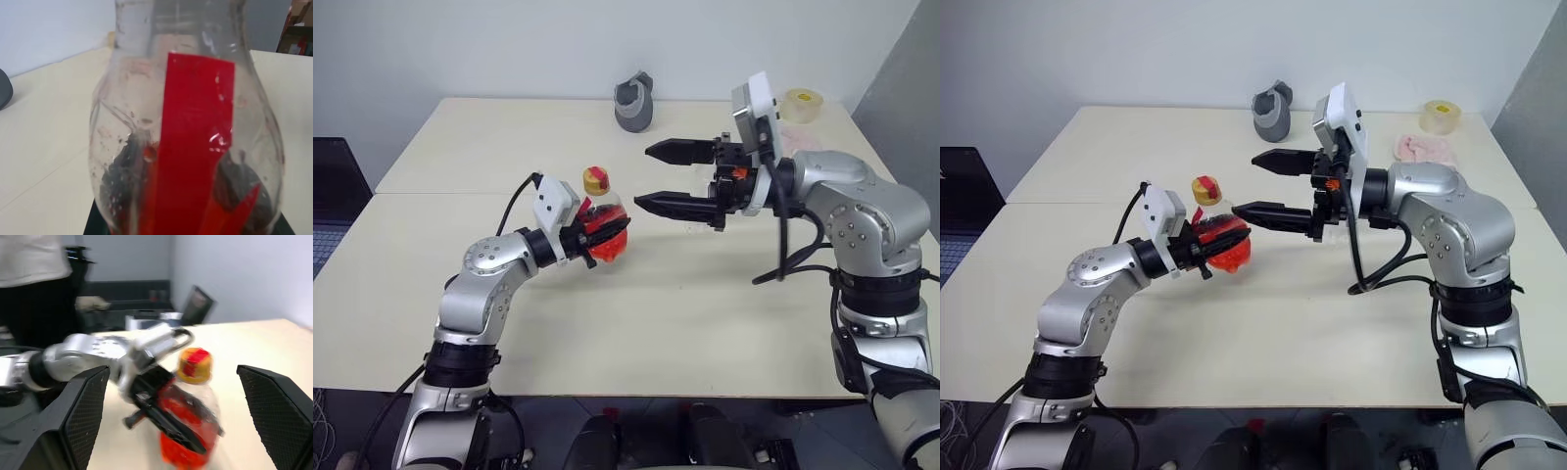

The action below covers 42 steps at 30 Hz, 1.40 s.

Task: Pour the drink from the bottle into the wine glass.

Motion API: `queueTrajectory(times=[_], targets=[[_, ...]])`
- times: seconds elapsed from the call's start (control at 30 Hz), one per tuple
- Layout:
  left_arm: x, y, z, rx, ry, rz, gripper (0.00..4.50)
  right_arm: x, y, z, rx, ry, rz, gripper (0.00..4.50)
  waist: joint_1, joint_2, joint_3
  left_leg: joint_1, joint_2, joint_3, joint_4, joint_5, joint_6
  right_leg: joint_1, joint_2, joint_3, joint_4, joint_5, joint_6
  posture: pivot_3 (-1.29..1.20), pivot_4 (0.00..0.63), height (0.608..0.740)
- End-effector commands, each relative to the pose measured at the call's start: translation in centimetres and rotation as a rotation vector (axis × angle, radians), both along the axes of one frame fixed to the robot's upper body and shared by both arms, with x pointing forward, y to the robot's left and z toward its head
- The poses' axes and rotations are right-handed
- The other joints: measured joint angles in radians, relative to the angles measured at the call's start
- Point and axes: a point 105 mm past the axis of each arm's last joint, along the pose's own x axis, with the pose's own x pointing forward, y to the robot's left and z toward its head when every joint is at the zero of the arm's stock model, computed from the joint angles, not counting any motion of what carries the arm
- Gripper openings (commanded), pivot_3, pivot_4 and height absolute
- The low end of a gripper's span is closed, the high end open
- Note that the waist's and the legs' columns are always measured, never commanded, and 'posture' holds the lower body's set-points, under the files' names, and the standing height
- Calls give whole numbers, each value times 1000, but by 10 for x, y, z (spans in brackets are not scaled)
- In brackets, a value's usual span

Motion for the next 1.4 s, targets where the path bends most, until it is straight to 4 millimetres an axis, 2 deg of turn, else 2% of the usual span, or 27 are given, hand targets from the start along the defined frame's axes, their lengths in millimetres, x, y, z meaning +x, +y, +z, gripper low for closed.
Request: queueTrajectory(times=[0.03,0.2,0.33,0.6,0.97,1.23,1.4], targets=[[8,-15,27,-27,-93,-30,1240,14,-2,11,50,-95,-204,4462,1,0,0,0,0,0,0,0,0,0,0,0,0,0,0,0,150,740],[27,-28,36,-27,-119,-56,1240,37,1,14,143,-112,-393,4462,-7,0,0,0,-1,1,0,1,-1,0,0,0,0,0,0,0,150,740],[32,-36,42,-37,-139,-89,1240,44,4,17,154,-133,-434,4462,-12,0,0,0,-1,0,0,1,-1,-1,0,0,0,0,0,0,150,740],[33,-44,41,-46,-139,-118,1240,44,15,24,165,-137,-388,4462,-15,0,0,0,-1,0,-1,1,-1,-1,1,0,1,0,0,0,150,740],[37,-38,40,-45,-132,-100,1240,32,18,13,108,-99,-282,4462,-15,0,0,0,-1,0,0,1,0,-1,1,0,1,0,0,0,150,740],[36,-46,43,-56,-135,-121,1240,42,38,16,122,-117,-284,4462,-16,0,0,0,-1,0,0,1,0,-1,1,0,1,0,0,0,150,740],[31,-49,43,-63,-131,-143,1240,48,39,15,127,-122,-289,4462,-15,0,0,0,-1,0,0,1,0,-1,1,0,1,0,0,0,150,740]])
